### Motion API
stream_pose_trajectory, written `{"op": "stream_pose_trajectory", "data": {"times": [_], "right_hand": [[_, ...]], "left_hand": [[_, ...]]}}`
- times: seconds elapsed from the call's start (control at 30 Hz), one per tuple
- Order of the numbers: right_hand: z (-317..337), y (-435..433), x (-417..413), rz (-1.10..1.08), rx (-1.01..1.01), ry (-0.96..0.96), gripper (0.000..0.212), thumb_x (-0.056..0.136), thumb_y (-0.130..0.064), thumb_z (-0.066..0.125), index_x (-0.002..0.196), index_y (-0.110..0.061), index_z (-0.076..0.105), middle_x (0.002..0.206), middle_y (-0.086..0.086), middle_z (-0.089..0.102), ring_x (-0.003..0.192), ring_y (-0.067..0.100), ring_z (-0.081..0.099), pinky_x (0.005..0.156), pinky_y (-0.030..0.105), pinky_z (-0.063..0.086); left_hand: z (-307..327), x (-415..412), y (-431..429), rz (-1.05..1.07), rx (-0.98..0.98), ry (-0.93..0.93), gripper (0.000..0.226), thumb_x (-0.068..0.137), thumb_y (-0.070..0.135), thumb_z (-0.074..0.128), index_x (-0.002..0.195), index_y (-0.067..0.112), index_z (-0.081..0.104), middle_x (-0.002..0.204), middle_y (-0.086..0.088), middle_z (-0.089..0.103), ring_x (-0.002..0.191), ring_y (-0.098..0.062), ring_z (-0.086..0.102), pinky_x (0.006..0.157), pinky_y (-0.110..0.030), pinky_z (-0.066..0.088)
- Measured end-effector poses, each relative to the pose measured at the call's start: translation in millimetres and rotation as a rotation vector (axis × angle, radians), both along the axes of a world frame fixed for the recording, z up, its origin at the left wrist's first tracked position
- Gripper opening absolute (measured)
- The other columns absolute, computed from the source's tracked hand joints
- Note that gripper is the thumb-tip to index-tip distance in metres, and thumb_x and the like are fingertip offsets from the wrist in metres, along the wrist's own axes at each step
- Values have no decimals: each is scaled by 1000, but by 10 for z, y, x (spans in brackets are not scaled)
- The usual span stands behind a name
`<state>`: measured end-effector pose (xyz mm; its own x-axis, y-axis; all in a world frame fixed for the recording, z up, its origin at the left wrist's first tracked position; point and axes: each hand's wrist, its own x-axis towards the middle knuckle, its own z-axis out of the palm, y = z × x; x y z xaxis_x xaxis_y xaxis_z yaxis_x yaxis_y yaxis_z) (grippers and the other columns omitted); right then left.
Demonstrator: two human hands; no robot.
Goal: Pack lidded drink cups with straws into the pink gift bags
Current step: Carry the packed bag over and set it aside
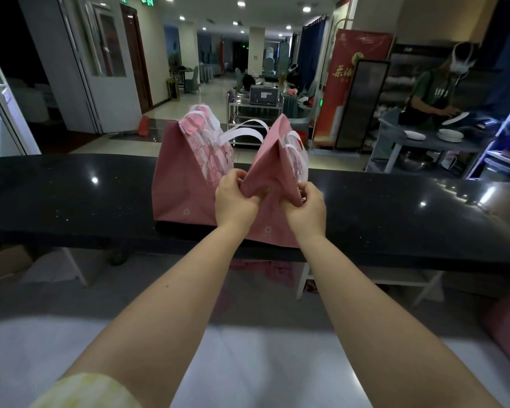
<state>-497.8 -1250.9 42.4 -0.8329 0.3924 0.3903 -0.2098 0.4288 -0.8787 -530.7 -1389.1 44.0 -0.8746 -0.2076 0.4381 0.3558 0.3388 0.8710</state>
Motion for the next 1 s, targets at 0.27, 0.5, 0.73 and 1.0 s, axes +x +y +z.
{"op": "stream_pose_trajectory", "data": {"times": [0.27, 0.5, 0.73, 1.0], "right_hand": [[135, -91, -119, -41, -44, 8, 18, 77, -19, 66, 72, -25, 49, 81, 3, 60, 63, 14, 52, 53, 25, 36], [90, -24, -133, -50, 0, 36, 13, 83, -16, 58, 74, -23, 51, 79, -1, 57, 64, 12, 48, 55, 26, 39], [190, 45, -145, -51, 70, 197, 16, 88, -13, 65, 77, -21, 57, 69, -12, 57, 61, -1, 52, 55, 12, 41], [-32, 119, -96, -70, 87, 68, 22, 89, -17, 65, 75, -29, 53, 72, -10, 58, 62, 2, 54, 54, 14, 39]], "left_hand": [[130, -56, 61, -19, -100, -22, 33, 64, 39, 78, 82, 30, 52, 86, 10, 61, 78, -11, 58, 60, -27, 43], [86, -109, 22, -2, -115, -20, 18, 75, 28, 72, 78, 30, 54, 83, 9, 63, 73, -14, 59, 66, -35, 49], [176, -81, -51, 27, -110, 153, 15, 81, 13, 67, 84, 26, 60, 81, 12, 58, 70, -7, 55, 69, -32, 51], [-182, -31, -173, -43, -91, 57, 19, 82, 14, 70, 79, 29, 58, 81, 7, 63, 74, -9, 60, 69, -31, 53]]}}
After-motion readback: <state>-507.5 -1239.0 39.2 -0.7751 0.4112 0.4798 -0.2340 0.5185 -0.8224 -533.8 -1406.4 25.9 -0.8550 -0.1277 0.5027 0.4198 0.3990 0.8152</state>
